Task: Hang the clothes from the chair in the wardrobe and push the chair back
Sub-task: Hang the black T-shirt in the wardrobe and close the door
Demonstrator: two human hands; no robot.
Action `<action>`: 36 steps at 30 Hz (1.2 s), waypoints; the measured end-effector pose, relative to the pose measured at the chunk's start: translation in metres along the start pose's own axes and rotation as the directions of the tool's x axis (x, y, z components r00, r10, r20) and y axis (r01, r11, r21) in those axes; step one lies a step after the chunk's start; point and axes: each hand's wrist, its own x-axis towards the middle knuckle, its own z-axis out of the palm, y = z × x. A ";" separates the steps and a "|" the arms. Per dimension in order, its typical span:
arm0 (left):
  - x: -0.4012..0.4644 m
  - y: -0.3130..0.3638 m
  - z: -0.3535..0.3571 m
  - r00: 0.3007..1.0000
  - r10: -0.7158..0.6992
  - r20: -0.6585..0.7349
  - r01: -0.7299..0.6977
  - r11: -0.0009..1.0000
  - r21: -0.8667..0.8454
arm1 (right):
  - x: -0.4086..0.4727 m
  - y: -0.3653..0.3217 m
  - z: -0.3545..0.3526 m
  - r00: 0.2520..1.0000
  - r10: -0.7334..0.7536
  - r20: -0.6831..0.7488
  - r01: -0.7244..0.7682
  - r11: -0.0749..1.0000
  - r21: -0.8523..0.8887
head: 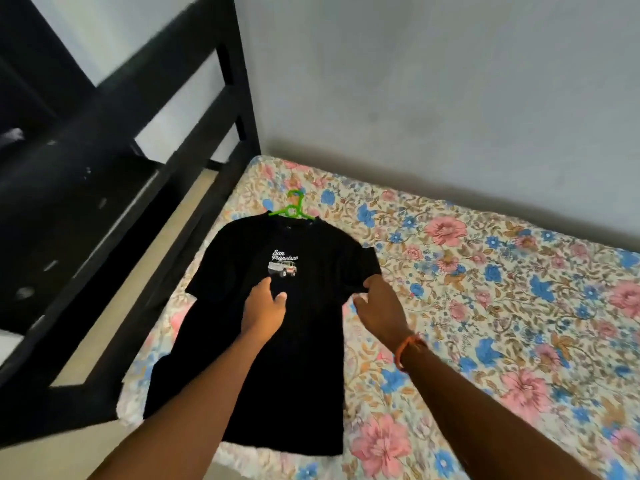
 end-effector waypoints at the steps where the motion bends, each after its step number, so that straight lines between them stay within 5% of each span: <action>1: 0.029 -0.009 0.007 0.998 0.030 0.054 -0.034 0.997 0.072 | 0.022 -0.001 0.013 1.000 0.017 0.011 -0.016 0.999 -0.029; 5: 0.139 -0.072 0.040 0.973 -0.003 0.229 -0.110 0.872 0.477 | 0.125 -0.004 0.080 1.000 -0.004 -0.009 0.002 0.976 -0.219; 8: 0.178 -0.116 0.066 0.954 -0.091 0.285 -0.100 0.801 0.591 | 0.179 0.004 0.121 0.999 -0.014 -0.048 -0.002 0.951 -0.309; 13: 0.200 -0.148 0.096 0.959 -0.060 0.275 -0.131 0.769 0.626 | 0.259 0.025 0.161 0.986 -0.127 -0.113 0.060 0.883 -0.465; 19: 0.210 -0.148 0.097 0.954 -0.066 0.292 -0.143 0.756 0.638 | 0.311 0.021 0.167 0.988 -0.046 -0.149 -0.013 0.929 -0.369; 28: 0.214 -0.149 0.096 0.944 -0.064 0.323 -0.174 0.737 0.654 | 0.335 0.031 0.145 1.000 -0.009 0.012 0.014 0.792 -0.610; 36: 0.216 -0.133 0.054 0.854 -0.168 0.493 -0.214 0.750 0.626 | 0.220 0.015 0.102 0.939 -0.141 -0.313 -0.015 0.894 -0.449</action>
